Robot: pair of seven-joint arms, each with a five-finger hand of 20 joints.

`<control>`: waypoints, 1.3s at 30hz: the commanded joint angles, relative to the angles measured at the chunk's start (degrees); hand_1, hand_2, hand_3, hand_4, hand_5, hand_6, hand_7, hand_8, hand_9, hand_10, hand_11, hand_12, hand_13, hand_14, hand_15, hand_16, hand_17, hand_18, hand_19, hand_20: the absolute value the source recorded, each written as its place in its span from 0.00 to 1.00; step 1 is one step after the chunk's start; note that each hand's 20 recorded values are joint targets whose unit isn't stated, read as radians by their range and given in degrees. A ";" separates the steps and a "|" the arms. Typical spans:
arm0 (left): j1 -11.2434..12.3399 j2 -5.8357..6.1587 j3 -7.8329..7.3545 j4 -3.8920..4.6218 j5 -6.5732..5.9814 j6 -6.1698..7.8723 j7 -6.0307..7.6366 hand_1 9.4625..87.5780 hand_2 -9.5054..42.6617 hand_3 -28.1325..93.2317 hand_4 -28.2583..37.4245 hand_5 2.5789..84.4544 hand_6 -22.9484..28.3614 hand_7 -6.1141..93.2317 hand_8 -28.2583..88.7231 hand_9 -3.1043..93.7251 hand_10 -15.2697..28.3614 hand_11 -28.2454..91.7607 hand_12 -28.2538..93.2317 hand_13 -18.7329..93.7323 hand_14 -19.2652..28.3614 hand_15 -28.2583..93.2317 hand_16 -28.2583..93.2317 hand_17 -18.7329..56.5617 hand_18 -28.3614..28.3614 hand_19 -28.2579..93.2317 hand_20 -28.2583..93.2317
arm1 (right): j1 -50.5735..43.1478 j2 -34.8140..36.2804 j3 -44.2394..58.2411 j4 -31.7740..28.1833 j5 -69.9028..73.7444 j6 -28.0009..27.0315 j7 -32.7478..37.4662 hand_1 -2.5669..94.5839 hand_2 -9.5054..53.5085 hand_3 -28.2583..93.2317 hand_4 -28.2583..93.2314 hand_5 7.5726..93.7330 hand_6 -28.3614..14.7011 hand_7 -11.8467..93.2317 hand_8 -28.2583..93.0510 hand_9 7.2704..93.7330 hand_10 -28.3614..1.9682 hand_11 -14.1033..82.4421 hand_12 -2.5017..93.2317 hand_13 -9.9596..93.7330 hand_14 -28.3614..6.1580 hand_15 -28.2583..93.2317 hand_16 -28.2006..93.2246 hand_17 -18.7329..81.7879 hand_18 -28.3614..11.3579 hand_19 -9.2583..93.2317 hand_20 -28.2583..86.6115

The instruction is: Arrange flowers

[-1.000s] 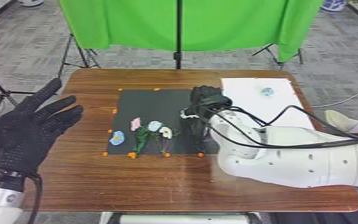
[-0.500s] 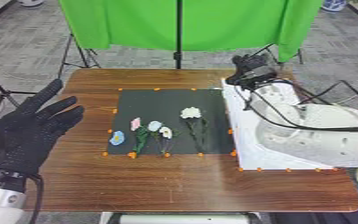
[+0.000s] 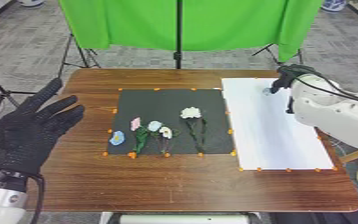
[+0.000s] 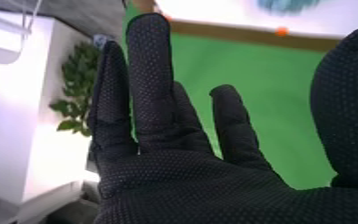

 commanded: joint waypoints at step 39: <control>0.07 -1.00 0.11 0.61 0.08 -0.78 -2.53 0.17 0.34 0.85 0.03 0.32 0.57 0.23 0.15 0.31 0.82 0.46 0.33 0.35 0.99 0.64 0.16 0.13 1.00 0.71 0.41 | -1.24 0.96 -14.08 -5.13 -5.20 30.92 0.45 0.60 0.00 0.75 0.00 0.90 0.81 0.35 0.24 1.00 0.80 0.34 0.31 0.91 0.80 0.67 0.41 0.53 0.37 0.87 0.41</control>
